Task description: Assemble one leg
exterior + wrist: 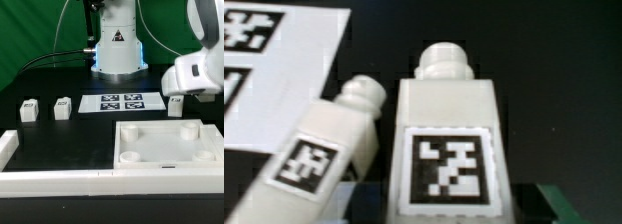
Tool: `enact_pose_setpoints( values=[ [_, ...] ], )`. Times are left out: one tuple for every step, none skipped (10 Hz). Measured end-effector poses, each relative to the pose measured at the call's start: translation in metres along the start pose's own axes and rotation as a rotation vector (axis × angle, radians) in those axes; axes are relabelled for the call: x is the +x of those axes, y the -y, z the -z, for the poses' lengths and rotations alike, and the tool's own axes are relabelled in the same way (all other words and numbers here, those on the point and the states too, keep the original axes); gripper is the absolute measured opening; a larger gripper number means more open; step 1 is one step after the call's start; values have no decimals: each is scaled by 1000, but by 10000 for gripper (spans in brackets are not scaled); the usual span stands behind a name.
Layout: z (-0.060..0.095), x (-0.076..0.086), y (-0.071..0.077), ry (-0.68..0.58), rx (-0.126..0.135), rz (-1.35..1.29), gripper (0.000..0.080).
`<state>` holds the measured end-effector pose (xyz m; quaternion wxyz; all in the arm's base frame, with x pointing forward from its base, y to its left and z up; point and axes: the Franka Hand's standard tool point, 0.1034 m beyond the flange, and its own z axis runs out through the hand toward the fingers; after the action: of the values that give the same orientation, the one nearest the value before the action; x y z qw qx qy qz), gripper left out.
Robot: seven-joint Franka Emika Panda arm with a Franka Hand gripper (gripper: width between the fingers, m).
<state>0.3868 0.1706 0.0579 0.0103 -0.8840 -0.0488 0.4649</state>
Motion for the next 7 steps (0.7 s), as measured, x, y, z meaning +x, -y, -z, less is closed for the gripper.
enact_pose_setpoints(
  values=[
    [12, -11, -8, 6, 7, 11, 294],
    [23, -18, -14, -5, 13, 15, 294],
    [31, -22, -15, -28, 15, 15, 294],
    [29, -22, -15, -23, 13, 15, 294],
    [28, -20, -15, -33, 14, 15, 294],
    [36, -9, -13, -152, 21, 12, 294],
    [37, -10, -14, -247, 20, 7, 294]
  ],
)
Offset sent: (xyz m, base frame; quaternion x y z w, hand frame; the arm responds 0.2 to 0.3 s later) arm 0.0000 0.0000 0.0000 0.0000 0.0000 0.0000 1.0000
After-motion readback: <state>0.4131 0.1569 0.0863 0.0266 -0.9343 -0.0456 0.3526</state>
